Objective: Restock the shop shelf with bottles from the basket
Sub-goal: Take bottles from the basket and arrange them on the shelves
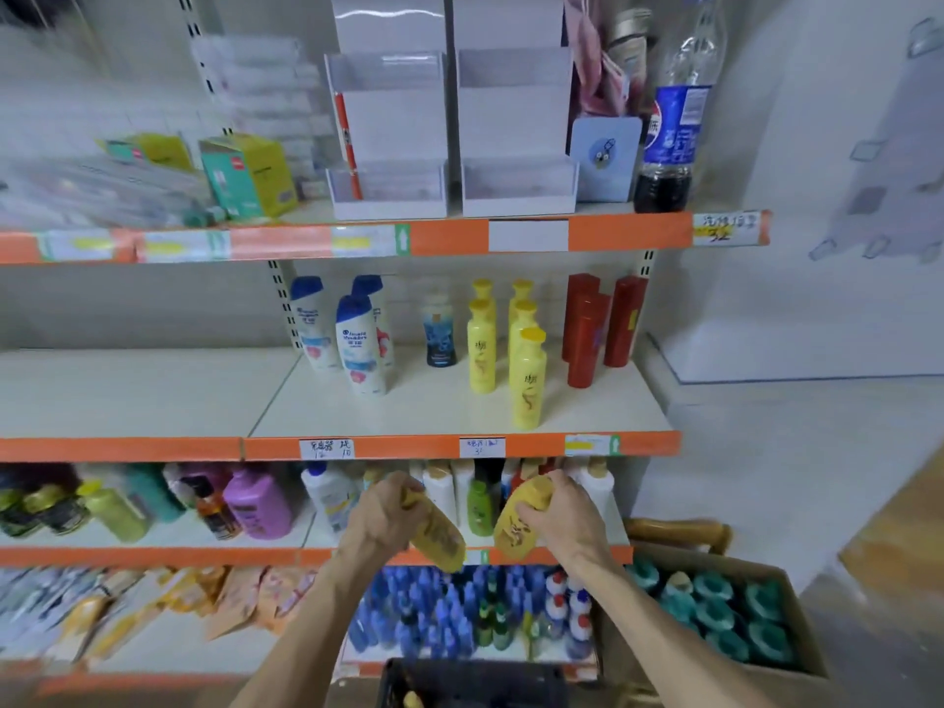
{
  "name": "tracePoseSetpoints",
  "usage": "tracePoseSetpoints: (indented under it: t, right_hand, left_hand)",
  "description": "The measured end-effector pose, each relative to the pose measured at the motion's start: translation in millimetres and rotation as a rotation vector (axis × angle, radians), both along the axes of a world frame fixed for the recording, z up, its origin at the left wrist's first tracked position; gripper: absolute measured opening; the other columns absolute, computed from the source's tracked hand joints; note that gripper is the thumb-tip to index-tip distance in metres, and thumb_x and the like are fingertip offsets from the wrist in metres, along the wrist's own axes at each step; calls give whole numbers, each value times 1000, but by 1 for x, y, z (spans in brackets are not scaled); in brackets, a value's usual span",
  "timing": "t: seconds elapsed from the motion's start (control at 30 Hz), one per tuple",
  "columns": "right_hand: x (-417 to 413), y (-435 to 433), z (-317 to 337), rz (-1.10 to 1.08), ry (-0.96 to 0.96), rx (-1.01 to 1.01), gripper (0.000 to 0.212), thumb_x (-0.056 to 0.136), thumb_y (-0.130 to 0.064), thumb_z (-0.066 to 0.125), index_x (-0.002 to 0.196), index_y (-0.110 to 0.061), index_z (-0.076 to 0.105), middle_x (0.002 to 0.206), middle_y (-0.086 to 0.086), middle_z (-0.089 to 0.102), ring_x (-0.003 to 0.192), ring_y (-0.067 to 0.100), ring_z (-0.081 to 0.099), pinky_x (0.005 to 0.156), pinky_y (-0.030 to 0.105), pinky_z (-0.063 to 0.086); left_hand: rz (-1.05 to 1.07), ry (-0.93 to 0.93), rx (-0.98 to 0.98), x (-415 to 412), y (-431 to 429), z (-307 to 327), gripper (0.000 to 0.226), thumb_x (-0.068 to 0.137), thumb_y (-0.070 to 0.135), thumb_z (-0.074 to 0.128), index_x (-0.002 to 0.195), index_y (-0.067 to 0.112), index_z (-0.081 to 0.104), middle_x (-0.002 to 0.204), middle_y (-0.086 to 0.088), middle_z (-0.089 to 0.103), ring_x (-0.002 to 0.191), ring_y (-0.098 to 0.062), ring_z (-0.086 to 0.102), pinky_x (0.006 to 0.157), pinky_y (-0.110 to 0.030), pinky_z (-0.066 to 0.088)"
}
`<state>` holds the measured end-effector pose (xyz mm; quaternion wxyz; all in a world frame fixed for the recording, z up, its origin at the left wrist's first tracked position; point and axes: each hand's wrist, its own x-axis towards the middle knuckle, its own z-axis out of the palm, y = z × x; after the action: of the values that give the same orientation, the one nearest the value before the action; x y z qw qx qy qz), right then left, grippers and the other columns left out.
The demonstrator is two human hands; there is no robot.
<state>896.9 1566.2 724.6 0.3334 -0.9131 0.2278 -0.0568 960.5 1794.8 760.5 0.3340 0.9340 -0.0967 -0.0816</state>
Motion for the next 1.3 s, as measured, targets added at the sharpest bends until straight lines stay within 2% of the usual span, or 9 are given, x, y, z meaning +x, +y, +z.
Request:
tracePoseSetpoints:
  t: [0.1,0.2,0.3,0.43,0.6,0.77,0.97,1.07,1.3]
  right_hand:
    - [14,11,6,20,-31,-11,36,80,-45,71,102,-24,54,100,-5,62,100,20,61,77,33,48]
    - [33,34,13,47,-39,-50,36,82,-44,70,106,-22,55,103,-3,63,100,21,60,74,33,46]
    - [62,68,23,91,-85,-59,38,82,-42,71,109,-20,58,106,-1,64,101,22,61,75,34,46]
    - [104,125,35,109,-137,-53,38,83,-39,72,108,-13,59,105,2,63,99,23,59,79,38,48]
    - [143,181,51,23,-168,-8,42,80,-42,72,107,-14,58,102,2,64,95,24,59,81,41,51]
    - [156,201,57,-61,-178,-15,45,79,-42,72,111,-14,58,106,4,65,99,25,59,85,43,51]
    - [174,201,70,-55,-211,-66,40,79,-39,72,107,-14,58,105,3,63,98,25,58,80,40,50]
    - [191,203,76,-51,-245,-54,39,79,-39,73,107,-15,59,104,4,63,99,24,58,78,35,47]
    - [236,233,80,56,-265,20,43,79,-37,76,113,-15,62,109,3,64,99,23,60,84,40,53]
  left_hand:
    - [6,10,-22,13,10,10,11,84,15,58,94,15,61,84,-9,69,45,-18,63,40,-23,49]
    - [21,-2,-6,28,30,17,7,83,12,54,83,10,61,75,-11,69,46,-21,64,44,-29,54]
    - [15,-19,-30,51,59,25,11,85,15,54,85,10,63,75,-9,71,48,-21,67,43,-26,53]
    - [-43,-102,-16,94,103,38,10,84,20,57,81,16,65,71,-3,70,49,-18,67,57,-32,58]
    - [-117,-130,-7,146,138,59,8,82,23,57,83,21,64,86,-1,71,75,-24,68,72,-33,56]
    - [-211,-64,-12,172,151,65,13,82,19,56,93,24,61,88,-6,70,74,-23,70,79,-35,57]
    - [-91,-115,-64,195,164,76,18,88,23,55,102,18,63,68,-4,71,64,-15,69,71,-26,52]
    - [-26,-142,-77,210,176,85,17,90,21,54,102,13,62,69,-9,71,63,-18,70,71,-30,56]
    - [114,-185,-74,242,219,88,18,91,24,55,101,12,63,75,-8,71,67,-22,70,74,-38,59]
